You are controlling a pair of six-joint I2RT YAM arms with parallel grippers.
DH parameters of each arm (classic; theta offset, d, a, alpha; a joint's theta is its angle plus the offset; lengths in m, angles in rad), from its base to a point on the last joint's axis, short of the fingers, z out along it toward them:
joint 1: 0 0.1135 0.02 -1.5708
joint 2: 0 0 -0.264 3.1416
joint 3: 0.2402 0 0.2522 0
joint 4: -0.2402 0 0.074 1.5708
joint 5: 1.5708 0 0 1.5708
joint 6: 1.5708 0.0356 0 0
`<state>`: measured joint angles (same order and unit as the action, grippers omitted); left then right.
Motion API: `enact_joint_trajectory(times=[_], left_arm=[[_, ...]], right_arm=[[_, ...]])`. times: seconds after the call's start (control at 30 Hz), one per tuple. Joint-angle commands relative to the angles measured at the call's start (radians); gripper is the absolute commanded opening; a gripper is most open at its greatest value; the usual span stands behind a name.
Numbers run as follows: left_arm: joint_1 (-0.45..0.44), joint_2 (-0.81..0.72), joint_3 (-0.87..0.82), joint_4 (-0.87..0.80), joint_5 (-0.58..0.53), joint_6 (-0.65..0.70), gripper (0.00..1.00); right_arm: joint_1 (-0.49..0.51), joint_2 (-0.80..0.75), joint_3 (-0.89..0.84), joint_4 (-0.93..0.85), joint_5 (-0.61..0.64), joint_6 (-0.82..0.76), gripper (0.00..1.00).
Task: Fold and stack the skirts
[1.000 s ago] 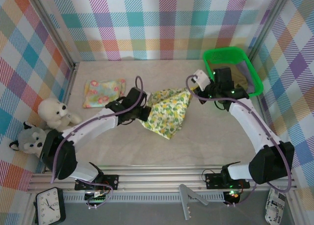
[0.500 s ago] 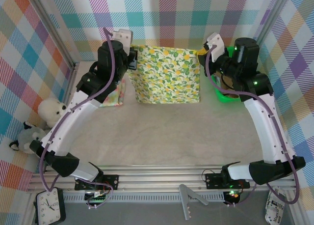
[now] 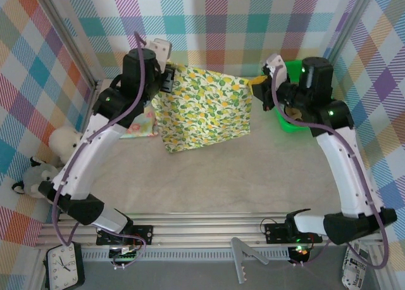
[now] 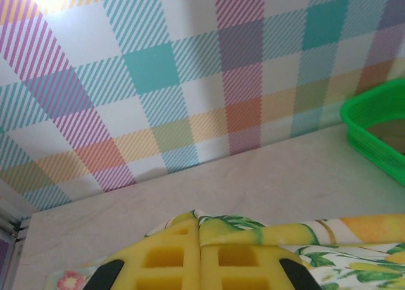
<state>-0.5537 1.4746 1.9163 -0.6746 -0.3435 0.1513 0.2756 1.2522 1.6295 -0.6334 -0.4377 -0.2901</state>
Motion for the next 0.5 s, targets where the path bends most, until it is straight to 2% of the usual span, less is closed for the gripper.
enact_joint_trajectory(times=[0.0,0.13,0.27,0.47], left_arm=[[0.013,-0.141,0.019,-0.019,0.067,-0.017,0.0],[0.012,-0.23,-0.024,-0.007,0.199,-0.025,0.0],[0.012,-0.213,0.0,-0.02,0.256,-0.038,0.0],[0.022,0.013,0.08,-0.08,0.184,-0.049,0.0]], right_arm=[[-0.003,-0.122,-0.03,-0.009,-0.121,0.043,0.0],[-0.004,-0.224,-0.096,0.019,-0.15,0.075,0.0],[-0.004,-0.264,-0.167,0.097,-0.129,0.07,0.0],[-0.026,-0.146,-0.224,0.156,-0.021,0.012,0.0]])
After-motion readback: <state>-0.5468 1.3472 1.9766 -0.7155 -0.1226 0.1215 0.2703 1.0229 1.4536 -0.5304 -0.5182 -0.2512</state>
